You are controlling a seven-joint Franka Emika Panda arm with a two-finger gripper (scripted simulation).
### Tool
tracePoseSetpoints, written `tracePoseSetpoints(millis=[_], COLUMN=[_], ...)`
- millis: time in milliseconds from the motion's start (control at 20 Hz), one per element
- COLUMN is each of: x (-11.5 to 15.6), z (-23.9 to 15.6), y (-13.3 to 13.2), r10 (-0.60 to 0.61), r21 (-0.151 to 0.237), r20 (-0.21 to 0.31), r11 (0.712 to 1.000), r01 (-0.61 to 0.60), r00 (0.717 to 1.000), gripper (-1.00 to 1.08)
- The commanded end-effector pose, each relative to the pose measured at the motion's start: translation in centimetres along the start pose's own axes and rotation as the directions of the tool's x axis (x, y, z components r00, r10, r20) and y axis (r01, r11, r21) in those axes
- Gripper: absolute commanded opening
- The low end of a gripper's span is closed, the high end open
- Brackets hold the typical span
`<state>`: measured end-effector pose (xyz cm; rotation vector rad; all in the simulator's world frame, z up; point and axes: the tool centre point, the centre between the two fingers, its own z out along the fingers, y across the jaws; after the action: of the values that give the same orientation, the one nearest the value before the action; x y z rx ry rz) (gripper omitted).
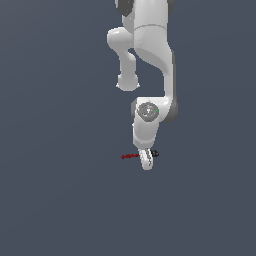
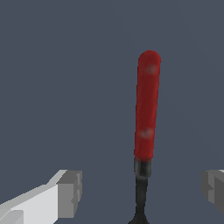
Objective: Pick up the object and move it to a goal position.
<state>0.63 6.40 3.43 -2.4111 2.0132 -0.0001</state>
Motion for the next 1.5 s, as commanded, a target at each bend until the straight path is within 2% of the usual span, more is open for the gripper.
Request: tracePoseSetpoints(millis=[0,300,350,1000,1450], x=[0.0,0.0,0.0,0.2,2.2], z=[1.3,2.4,2.4,2.2,-0.2], y=[0.1,0.0,0.0,-0.2,-2.6], r10=[0.002,0.002,0.002,0.002,0.002], r21=[-0.001,-0.001,-0.001,-0.001,-0.001], r20=[0.0,0.0,0.0,0.0,-0.001], r11=[1.0,1.0,1.0,1.0,1.0], r01=[-0.002,-0.002,-0.002,-0.002,-0.002], r00=[1.0,1.0,1.0,1.0,1.0], gripper=[1.0,1.0,-1.0,-1.0,-1.0])
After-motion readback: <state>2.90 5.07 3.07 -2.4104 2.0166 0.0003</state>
